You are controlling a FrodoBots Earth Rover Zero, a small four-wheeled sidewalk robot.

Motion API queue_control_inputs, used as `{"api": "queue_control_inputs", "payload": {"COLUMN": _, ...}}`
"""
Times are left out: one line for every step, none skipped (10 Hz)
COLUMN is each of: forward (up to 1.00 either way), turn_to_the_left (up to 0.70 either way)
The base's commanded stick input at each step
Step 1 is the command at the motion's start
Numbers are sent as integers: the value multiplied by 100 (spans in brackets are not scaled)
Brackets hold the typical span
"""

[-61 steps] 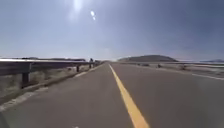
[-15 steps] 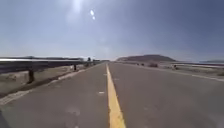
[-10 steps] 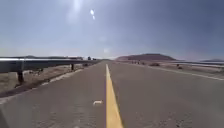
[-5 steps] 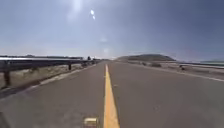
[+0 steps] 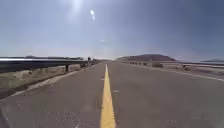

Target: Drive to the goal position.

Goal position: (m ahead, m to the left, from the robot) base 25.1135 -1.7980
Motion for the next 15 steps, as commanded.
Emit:
{"api": "queue_control_inputs", "payload": {"forward": 85, "turn_to_the_left": 0}}
{"api": "queue_control_inputs", "payload": {"forward": 85, "turn_to_the_left": 0}}
{"api": "queue_control_inputs", "payload": {"forward": 85, "turn_to_the_left": 0}}
{"api": "queue_control_inputs", "payload": {"forward": 85, "turn_to_the_left": 0}}
{"api": "queue_control_inputs", "payload": {"forward": 85, "turn_to_the_left": 0}}
{"api": "queue_control_inputs", "payload": {"forward": 85, "turn_to_the_left": 0}}
{"api": "queue_control_inputs", "payload": {"forward": 85, "turn_to_the_left": 0}}
{"api": "queue_control_inputs", "payload": {"forward": 85, "turn_to_the_left": 0}}
{"api": "queue_control_inputs", "payload": {"forward": 85, "turn_to_the_left": 0}}
{"api": "queue_control_inputs", "payload": {"forward": 85, "turn_to_the_left": 0}}
{"api": "queue_control_inputs", "payload": {"forward": 85, "turn_to_the_left": 0}}
{"api": "queue_control_inputs", "payload": {"forward": 85, "turn_to_the_left": 0}}
{"api": "queue_control_inputs", "payload": {"forward": 85, "turn_to_the_left": 0}}
{"api": "queue_control_inputs", "payload": {"forward": 85, "turn_to_the_left": 0}}
{"api": "queue_control_inputs", "payload": {"forward": 85, "turn_to_the_left": 0}}
